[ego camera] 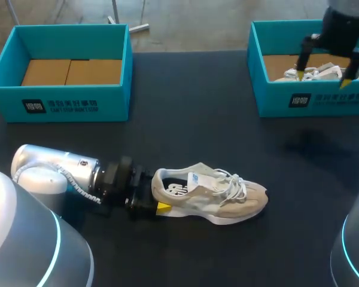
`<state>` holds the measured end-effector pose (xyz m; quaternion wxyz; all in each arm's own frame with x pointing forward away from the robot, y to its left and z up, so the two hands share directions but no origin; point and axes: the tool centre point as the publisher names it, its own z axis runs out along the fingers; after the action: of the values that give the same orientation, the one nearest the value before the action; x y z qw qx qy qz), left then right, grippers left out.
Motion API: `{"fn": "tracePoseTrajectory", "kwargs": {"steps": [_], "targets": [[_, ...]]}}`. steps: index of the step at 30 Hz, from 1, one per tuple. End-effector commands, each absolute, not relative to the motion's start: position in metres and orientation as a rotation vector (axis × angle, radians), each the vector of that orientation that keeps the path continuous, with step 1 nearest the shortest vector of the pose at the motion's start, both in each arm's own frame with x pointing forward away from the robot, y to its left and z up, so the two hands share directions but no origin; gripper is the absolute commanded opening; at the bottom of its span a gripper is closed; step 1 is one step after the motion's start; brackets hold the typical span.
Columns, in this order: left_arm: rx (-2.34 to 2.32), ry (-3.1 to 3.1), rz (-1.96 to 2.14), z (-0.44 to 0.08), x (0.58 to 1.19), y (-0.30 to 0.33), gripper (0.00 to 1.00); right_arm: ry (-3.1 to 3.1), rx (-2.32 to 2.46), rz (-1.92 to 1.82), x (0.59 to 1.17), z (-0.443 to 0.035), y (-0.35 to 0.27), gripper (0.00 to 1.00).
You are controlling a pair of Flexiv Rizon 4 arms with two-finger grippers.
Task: Take the shoe out of the shoebox, open the shoe tongue, remove and reinsert the insole, then place the shoe into the shoebox
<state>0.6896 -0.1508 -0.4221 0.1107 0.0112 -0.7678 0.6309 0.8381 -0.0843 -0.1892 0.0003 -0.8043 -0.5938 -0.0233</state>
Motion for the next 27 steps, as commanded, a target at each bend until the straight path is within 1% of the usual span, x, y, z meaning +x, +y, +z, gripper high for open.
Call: {"fn": "tracePoseTrajectory", "kwargs": {"steps": [1, 20, 27], "targets": [[0.036, -2.256, 1.855, -0.426, 0.691, -0.149, 0.00, -1.827, -2.519, -0.127, 0.830, -0.202, -0.079, 1.00], [0.036, -2.256, 1.855, -0.426, 0.691, -0.149, 0.00, -1.824, -2.519, -0.119, 0.830, -0.202, -0.080, 1.00], [0.036, -2.256, 1.855, -0.426, 0.691, -0.149, 0.00, -1.853, -2.541, -0.044, 0.808, -0.208, -0.042, 1.00]]}}
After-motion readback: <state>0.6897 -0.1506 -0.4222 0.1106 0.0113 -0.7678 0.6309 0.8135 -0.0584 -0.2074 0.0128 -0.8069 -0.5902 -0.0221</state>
